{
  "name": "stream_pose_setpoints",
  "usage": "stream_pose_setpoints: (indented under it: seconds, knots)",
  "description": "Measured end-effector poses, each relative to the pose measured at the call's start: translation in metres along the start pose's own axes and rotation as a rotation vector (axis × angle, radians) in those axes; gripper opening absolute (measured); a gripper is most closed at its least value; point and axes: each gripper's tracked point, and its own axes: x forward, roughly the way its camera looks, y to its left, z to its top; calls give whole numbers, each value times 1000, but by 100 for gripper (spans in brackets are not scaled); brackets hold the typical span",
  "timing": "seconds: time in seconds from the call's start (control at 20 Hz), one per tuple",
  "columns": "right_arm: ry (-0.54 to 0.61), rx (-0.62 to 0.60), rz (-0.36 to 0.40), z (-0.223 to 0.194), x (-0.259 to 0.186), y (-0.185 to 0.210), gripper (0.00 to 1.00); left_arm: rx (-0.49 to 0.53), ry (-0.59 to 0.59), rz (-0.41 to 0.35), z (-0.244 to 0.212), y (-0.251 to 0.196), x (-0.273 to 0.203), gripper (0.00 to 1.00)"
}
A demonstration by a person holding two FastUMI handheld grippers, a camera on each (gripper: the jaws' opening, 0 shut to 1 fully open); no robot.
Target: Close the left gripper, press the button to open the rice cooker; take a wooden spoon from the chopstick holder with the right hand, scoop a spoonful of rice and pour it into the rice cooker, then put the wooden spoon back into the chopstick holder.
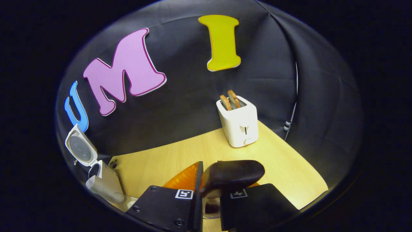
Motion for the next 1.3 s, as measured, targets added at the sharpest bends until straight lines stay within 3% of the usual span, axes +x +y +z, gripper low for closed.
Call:
stream_pose_setpoints:
  seconds: [0.15, 0.35, 0.55, 0.6, 0.8, 1.3]
  knots:
    - [-25, 18, 6, 18, -25, 20, 14, -29, -29, -9, 4, 16, -9, 95]
    - [-26, 14, 69, 19, -58, 77, 14, -55, -48, -1, 1, 43, -18, 96]
    - [-1, -14, 135, -7, -68, 140, 14, -70, -43, -18, -9, 64, -30, 96]
    - [4, -27, 150, -15, -69, 153, 25, -65, -44, -21, -9, 68, -33, 96]
    - [28, -85, 190, -53, -71, 196, 25, -28, -35, -38, -17, 79, -45, 96]
    - [85, -182, 112, -144, -30, 214, 25, -51, 64, -84, -59, 99, -64, 96]
